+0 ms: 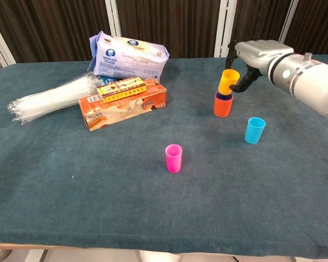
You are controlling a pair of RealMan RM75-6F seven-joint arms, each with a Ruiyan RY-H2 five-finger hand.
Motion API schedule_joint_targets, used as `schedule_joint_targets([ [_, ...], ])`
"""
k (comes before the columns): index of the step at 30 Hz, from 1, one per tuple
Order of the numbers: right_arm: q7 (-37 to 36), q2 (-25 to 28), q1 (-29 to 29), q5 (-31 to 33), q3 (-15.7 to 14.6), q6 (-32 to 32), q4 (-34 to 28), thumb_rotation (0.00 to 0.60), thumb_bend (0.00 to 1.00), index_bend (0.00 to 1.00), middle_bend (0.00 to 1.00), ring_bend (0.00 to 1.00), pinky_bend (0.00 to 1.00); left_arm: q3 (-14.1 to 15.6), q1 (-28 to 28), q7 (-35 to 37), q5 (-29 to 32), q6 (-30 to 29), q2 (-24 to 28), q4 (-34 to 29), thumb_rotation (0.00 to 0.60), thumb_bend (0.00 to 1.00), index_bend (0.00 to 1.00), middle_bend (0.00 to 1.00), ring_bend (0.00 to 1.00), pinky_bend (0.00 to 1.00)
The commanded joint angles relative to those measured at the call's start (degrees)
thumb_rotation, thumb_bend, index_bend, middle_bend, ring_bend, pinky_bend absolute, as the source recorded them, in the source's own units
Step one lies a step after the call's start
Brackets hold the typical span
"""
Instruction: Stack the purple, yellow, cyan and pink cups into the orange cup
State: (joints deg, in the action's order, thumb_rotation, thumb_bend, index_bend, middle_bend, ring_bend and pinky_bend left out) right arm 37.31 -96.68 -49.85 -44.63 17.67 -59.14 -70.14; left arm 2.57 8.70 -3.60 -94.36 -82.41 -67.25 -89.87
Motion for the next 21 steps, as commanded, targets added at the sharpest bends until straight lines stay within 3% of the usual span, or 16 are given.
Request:
schedule_joint_targets([
  [1, -0.11, -0.67, -0.23, -0.25, -0.32, 0.27, 0.69, 0.600, 0.48, 0.62, 0.05, 0.00, 0.00, 0.05, -0.04, 0.09, -0.08, -0.10, 0.05, 0.01, 0.600, 0.46, 0.00, 0.00, 0.00, 0.05],
  [7, 1.08, -1.92, -0.59, 0.32, -0.79, 0.57, 1.92, 0.600, 0.48, 0.56, 0.05, 0.00, 0.00, 0.13, -0.19, 0.35, -0.29, -0.53, 0.23, 0.01, 0.600, 0.46, 0.00, 0.00, 0.00, 0.05],
  [10, 3.08, -1.86, -0.66, 2.14, -1.09, 1.12, 1.76, 0.600, 0.48, 0.44, 0.05, 0.00, 0.00, 0.14, -0.20, 0.44, -0.23, -0.53, 0.28, 0.02, 0.600, 0.46, 0.00, 0.00, 0.00, 0.05],
  [12, 4.34, -1.33, -0.66, 3.49, -1.15, 1.46, 0.96, 0.600, 0.48, 0.26, 0.02, 0.00, 0.00, 0.13, -0.19, 0.52, -0.21, -0.51, 0.32, 0.03, 0.600, 0.46, 0.00, 0.00, 0.00, 0.05],
  [14, 4.34, -0.58, -0.41, 3.36, -1.26, 1.23, -0.25, 0.600, 0.48, 0.15, 0.00, 0.00, 0.00, 0.14, -0.15, 0.56, -0.18, -0.42, 0.31, 0.05, 0.600, 0.46, 0.00, 0.00, 0.00, 0.05],
  [17, 1.84, 2.19, 1.13, 0.45, -1.94, 0.28, -4.89, 0.600, 0.48, 0.11, 0.00, 0.00, 0.00, 0.17, -0.05, 0.56, -0.14, -0.21, 0.29, 0.08, 0.600, 0.46, 0.00, 0.00, 0.00, 0.05],
  [21, -4.68, 10.21, 6.04, -8.95, -5.28, -2.56, -17.44, 0.600, 0.48, 0.12, 0.00, 0.00, 0.00, 0.22, -0.08, 0.49, -0.18, -0.25, 0.29, 0.03, 0.600, 0.46, 0.00, 0.00, 0.00, 0.05],
])
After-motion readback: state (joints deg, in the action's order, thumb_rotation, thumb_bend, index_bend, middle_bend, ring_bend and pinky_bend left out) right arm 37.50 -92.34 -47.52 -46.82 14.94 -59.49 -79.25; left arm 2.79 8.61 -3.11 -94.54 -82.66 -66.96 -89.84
